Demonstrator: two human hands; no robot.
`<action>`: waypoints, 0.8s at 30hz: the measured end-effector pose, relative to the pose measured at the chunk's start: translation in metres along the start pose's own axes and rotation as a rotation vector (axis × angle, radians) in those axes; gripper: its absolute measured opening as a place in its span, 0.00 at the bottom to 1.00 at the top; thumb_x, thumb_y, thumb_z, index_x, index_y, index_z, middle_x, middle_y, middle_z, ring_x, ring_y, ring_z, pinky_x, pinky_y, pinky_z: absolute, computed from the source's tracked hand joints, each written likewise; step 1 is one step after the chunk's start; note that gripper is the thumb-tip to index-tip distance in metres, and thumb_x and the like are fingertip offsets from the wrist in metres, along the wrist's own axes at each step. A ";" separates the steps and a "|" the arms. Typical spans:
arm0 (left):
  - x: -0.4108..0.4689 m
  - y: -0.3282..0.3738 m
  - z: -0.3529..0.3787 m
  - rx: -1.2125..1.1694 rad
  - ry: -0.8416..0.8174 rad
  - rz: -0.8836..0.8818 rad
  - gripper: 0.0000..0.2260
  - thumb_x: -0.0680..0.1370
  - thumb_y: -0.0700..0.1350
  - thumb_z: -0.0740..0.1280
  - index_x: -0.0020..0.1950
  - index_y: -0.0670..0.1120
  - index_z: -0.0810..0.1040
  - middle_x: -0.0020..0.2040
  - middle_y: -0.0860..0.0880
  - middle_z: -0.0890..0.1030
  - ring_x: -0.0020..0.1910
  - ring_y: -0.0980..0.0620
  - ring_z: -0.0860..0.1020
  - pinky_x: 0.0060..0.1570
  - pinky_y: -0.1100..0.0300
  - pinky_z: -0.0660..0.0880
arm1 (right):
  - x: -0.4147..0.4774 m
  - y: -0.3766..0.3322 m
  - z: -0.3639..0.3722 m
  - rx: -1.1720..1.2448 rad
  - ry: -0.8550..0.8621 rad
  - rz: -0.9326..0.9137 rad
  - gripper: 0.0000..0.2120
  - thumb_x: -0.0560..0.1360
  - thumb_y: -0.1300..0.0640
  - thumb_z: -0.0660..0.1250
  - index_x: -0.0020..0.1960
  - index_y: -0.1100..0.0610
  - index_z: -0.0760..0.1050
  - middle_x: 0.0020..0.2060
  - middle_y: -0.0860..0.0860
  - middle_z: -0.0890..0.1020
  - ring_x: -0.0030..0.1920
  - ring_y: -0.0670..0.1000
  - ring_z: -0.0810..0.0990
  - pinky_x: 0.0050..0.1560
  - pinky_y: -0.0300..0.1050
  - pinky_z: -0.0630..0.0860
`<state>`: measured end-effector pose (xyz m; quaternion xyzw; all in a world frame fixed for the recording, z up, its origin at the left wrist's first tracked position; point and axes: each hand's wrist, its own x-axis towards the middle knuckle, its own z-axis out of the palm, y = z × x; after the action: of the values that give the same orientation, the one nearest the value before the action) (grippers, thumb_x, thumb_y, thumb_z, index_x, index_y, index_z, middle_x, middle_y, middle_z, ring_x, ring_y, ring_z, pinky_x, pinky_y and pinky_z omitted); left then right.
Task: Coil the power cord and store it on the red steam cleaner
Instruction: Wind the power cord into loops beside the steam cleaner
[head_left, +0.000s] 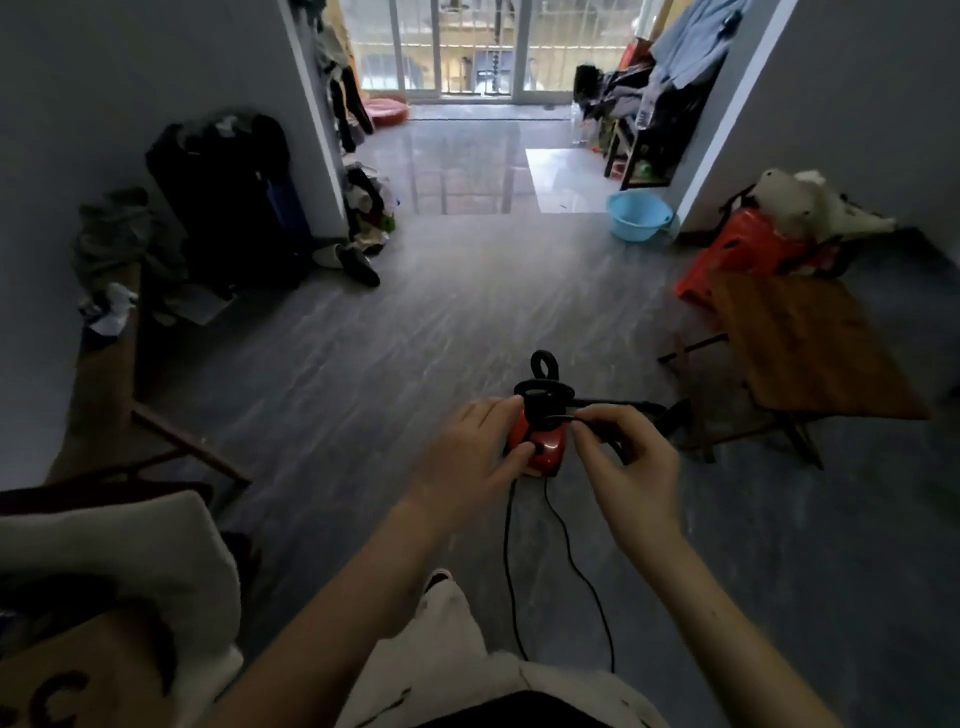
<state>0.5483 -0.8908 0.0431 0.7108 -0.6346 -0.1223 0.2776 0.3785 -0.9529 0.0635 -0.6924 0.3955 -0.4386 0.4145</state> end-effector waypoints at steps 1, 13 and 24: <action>0.016 -0.010 -0.011 -0.020 -0.010 0.021 0.24 0.78 0.57 0.58 0.69 0.45 0.71 0.64 0.47 0.77 0.62 0.47 0.74 0.58 0.54 0.73 | 0.013 -0.005 0.010 -0.002 0.020 0.005 0.06 0.75 0.65 0.71 0.49 0.55 0.81 0.45 0.47 0.83 0.49 0.48 0.82 0.49 0.40 0.78; 0.144 -0.055 -0.061 -0.696 -0.155 -0.003 0.13 0.77 0.57 0.63 0.43 0.49 0.78 0.36 0.52 0.79 0.38 0.51 0.80 0.46 0.41 0.78 | 0.120 -0.034 0.065 0.029 0.174 0.004 0.04 0.74 0.66 0.71 0.48 0.60 0.82 0.43 0.51 0.84 0.46 0.45 0.83 0.49 0.36 0.77; 0.147 -0.065 -0.066 -0.826 -0.057 -0.209 0.12 0.81 0.44 0.63 0.37 0.44 0.74 0.31 0.53 0.70 0.32 0.58 0.70 0.35 0.65 0.70 | 0.110 0.009 0.035 0.091 -0.014 0.269 0.04 0.76 0.65 0.69 0.48 0.60 0.81 0.36 0.47 0.85 0.38 0.43 0.83 0.41 0.36 0.77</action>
<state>0.6615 -1.0146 0.0873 0.5967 -0.4641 -0.4135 0.5075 0.4428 -1.0478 0.0766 -0.6168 0.4615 -0.3918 0.5031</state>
